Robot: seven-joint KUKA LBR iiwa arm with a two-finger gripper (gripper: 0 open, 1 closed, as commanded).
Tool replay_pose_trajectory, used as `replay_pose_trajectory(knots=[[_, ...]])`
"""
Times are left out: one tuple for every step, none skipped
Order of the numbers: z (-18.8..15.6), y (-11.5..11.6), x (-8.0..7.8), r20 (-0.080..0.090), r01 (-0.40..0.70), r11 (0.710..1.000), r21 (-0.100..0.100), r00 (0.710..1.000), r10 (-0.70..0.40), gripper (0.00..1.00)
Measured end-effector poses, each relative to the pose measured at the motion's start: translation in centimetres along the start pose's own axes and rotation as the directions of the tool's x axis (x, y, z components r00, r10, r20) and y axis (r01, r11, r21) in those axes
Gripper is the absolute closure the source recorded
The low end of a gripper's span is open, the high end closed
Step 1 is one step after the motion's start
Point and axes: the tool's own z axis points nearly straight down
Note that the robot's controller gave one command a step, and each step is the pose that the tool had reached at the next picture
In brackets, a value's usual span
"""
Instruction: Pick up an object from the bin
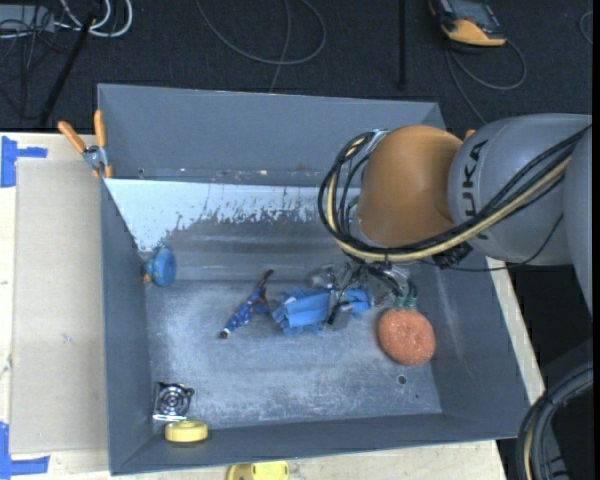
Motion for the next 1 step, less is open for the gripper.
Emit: replay_pose_trajectory(knots=[[-2.30,0.05,0.11,-0.003,0.000,1.000,-0.001,1.000,0.000,1.00]])
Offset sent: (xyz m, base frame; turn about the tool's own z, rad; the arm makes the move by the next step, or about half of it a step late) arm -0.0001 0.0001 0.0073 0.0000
